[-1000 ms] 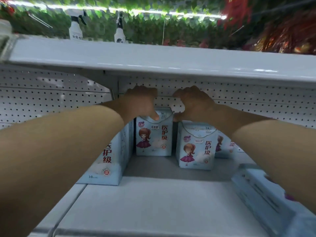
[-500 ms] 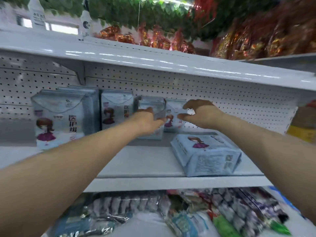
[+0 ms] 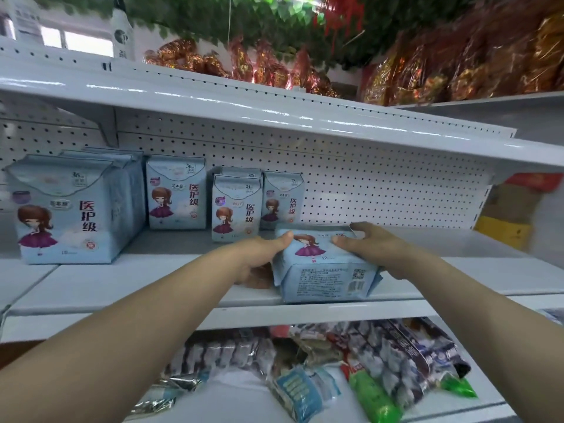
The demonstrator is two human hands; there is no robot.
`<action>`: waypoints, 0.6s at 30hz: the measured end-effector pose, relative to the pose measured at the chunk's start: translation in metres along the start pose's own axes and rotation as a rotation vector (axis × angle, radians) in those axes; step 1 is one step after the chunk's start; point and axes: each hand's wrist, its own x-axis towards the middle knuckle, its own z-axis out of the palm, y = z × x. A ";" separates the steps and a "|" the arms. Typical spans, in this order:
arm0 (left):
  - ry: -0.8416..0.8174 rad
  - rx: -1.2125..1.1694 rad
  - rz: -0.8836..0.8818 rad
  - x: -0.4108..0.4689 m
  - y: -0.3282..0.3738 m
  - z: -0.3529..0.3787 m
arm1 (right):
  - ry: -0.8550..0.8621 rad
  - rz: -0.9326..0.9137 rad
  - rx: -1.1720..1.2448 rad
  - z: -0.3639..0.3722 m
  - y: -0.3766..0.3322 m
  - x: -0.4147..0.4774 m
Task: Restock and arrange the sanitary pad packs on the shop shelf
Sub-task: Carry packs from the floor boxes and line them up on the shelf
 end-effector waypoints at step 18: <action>0.080 0.122 0.317 -0.049 -0.034 -0.111 | -0.053 -0.142 0.239 0.063 -0.064 -0.029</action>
